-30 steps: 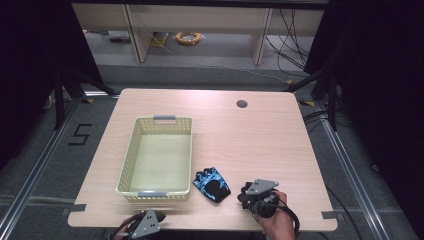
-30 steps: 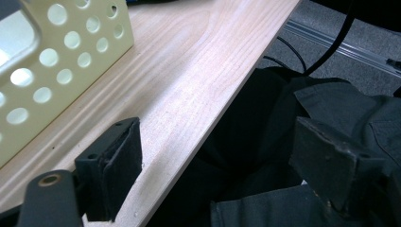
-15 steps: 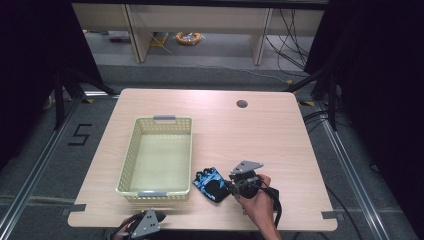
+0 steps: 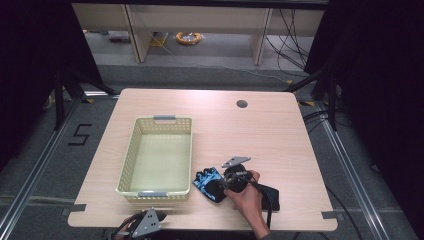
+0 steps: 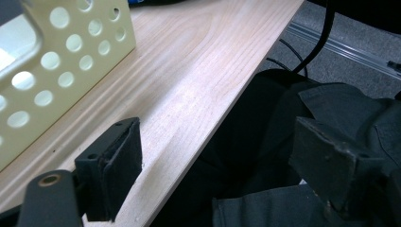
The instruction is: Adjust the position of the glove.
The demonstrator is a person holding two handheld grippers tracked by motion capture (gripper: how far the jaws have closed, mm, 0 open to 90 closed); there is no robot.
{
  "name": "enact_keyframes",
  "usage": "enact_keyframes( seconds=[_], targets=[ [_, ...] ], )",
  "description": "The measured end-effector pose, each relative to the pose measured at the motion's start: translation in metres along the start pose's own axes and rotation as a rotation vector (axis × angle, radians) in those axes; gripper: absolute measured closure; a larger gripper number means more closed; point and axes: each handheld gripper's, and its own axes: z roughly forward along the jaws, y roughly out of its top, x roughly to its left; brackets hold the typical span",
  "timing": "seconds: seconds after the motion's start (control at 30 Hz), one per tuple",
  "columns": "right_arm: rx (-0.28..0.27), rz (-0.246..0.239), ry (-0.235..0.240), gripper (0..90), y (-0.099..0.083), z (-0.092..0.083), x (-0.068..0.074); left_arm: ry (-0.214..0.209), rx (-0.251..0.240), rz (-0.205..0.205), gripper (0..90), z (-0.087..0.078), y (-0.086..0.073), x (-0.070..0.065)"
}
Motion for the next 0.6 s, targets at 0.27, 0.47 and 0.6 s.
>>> enact_keyframes(
  seconds=[0.27,0.47,0.6],
  targets=[
    [0.025,-0.026,0.009,62.0,-0.0009,0.0058,0.0014,0.001,-0.003,-0.011,17.0,0.0001,-0.0001,0.0006],
    [0.003,-0.011,0.060,69.3,-0.0029,0.0061,-0.0046,-0.014,0.001,-0.003,17.0,-0.0009,0.0004,0.0000],
    [0.012,-0.028,0.071,74.3,-0.0016,0.0063,-0.0047,-0.014,0.000,-0.006,17.0,-0.0009,0.0006,0.0003]
  ],
)
